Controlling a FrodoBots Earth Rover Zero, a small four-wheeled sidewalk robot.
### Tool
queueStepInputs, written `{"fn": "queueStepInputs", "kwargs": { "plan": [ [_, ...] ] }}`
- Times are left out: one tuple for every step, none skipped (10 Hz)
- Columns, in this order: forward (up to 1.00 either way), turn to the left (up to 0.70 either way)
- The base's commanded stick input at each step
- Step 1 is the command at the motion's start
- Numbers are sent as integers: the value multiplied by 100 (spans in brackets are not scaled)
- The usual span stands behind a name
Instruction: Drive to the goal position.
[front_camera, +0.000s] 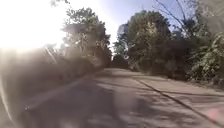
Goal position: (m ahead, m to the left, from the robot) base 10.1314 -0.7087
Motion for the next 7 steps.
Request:
{"fn": "queueStepInputs", "kwargs": {
  "plan": [
    [70,0],
    [70,0],
    [70,0],
    [70,0],
    [70,0],
    [70,0],
    [70,0]
  ]
}}
